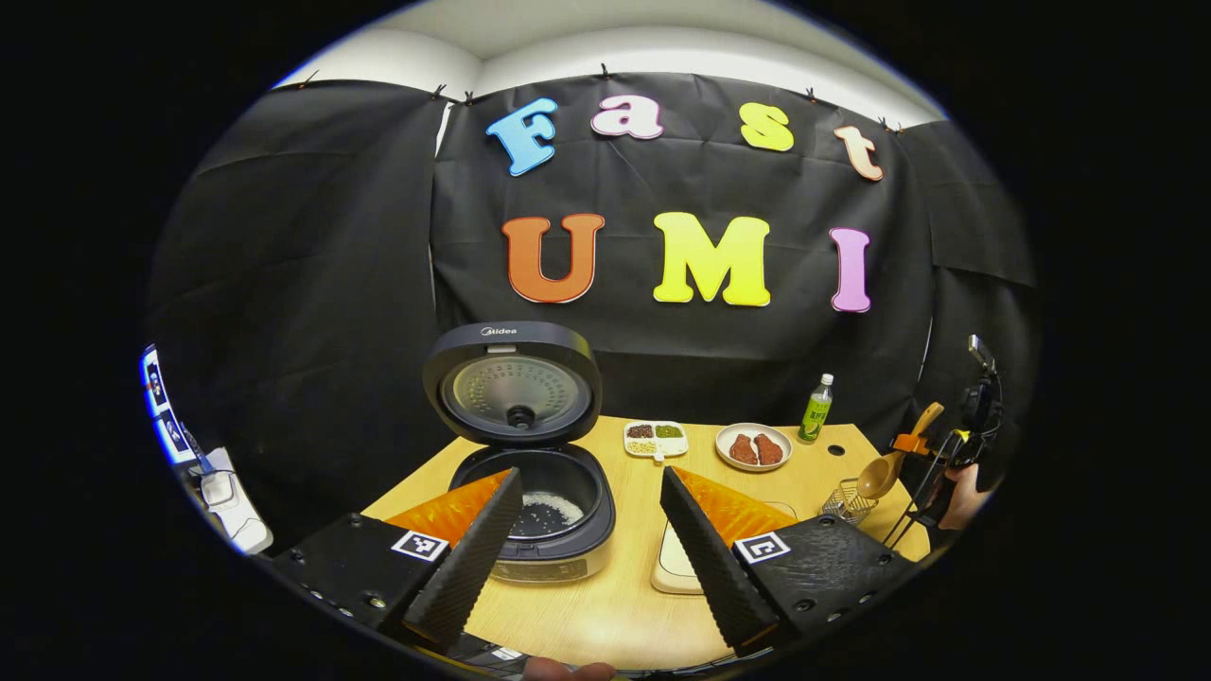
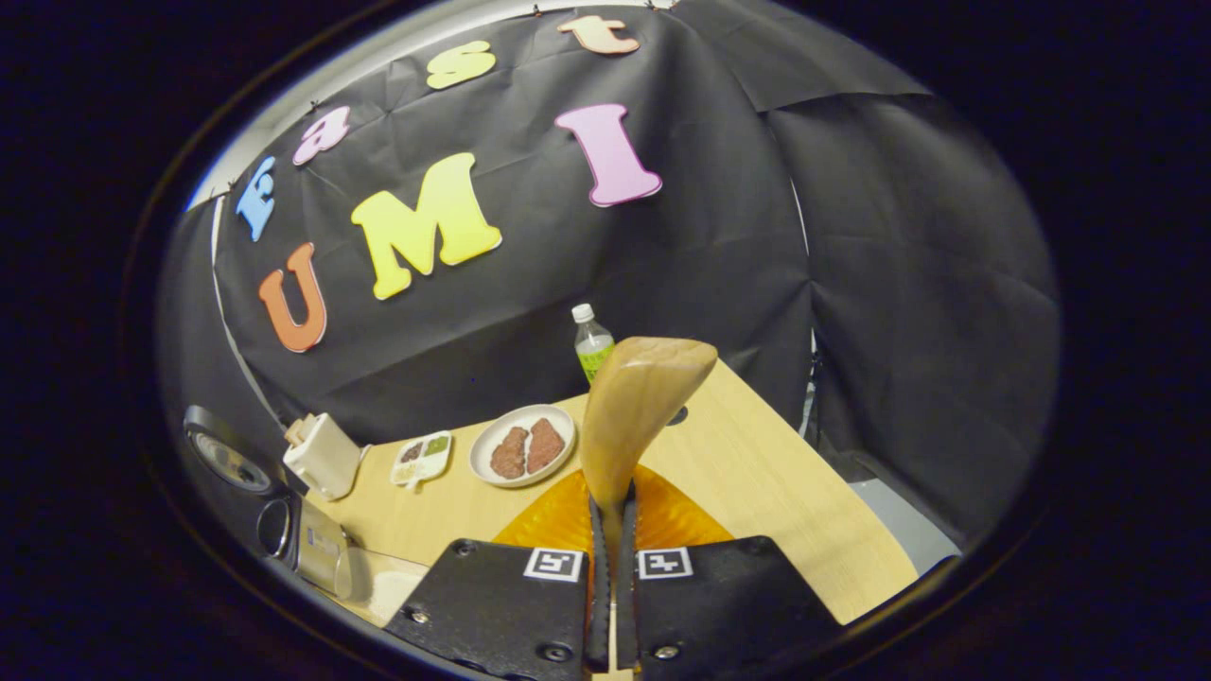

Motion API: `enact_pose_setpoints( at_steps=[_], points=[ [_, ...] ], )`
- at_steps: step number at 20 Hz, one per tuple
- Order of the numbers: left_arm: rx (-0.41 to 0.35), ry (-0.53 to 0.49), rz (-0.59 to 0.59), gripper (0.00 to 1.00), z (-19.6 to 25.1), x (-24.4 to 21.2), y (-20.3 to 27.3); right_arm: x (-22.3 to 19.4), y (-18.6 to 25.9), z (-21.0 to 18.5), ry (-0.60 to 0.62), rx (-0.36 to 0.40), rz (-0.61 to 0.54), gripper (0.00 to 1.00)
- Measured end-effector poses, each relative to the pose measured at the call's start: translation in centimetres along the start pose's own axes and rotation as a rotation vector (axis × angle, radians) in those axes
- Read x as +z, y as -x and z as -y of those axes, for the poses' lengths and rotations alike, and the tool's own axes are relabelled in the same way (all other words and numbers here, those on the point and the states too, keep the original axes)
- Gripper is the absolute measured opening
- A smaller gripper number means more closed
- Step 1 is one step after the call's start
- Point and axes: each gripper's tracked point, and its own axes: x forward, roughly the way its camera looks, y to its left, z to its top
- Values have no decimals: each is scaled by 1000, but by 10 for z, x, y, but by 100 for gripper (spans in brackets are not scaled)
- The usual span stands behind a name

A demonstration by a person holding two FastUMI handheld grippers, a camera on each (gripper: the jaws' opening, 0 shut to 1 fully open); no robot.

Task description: Close the left gripper, press the button to open the rice cooker; take a wooden spoon from the chopstick holder with the right hand, scoop a spoonful of rice and pour it into the rice cooker, then put the wooden spoon back into the chopstick holder.

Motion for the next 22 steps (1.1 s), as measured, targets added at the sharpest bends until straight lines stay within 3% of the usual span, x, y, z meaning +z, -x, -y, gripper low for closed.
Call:
enact_pose_setpoints(
  at_steps=[11, 15, 17, 20, 22],
  points=[
    [34, -22, 7, 95, -10, 11, 15, -34, -29, 3, 6, -5, -32, 13],
    [24, -27, 15, 94, -10, 15, 17, -31, -23, 0, -10, 2, -7, 20],
    [22, -31, 24, 94, -12, 17, 20, -20, -15, 0, 6, -3, 31, 29],
    [18, -20, 35, 94, -15, 21, 20, -10, -6, -6, 46, 6, 61, 53],
    [14, -11, 44, 94, -18, 23, 21, 1, 3, -11, 74, 12, 91, 63]
  ],
)
